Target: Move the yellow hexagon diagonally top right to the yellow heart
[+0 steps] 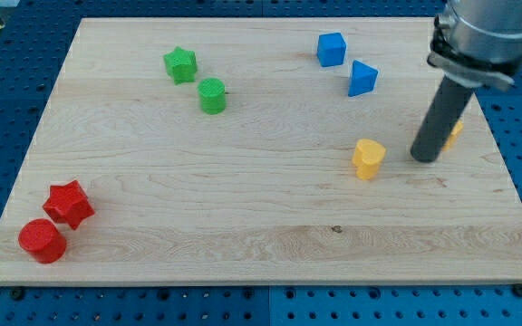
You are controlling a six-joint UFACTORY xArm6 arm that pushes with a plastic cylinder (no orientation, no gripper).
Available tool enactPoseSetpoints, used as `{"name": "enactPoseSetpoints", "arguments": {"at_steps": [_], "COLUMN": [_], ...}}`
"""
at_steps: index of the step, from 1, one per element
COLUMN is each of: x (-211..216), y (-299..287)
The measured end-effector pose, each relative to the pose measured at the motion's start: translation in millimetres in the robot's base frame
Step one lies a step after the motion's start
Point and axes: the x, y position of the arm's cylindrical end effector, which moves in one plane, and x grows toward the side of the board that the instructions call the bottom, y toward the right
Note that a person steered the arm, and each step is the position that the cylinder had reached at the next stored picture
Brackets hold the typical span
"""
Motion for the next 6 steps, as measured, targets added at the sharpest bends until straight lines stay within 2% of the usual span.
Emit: {"name": "enactPoseSetpoints", "arguments": {"at_steps": [1, 2, 4, 5, 6], "x": [-9.5, -46.6, -61.0, -73.9, -95.1], "y": [20.8, 32.9, 27.6, 1.6, 1.6]}}
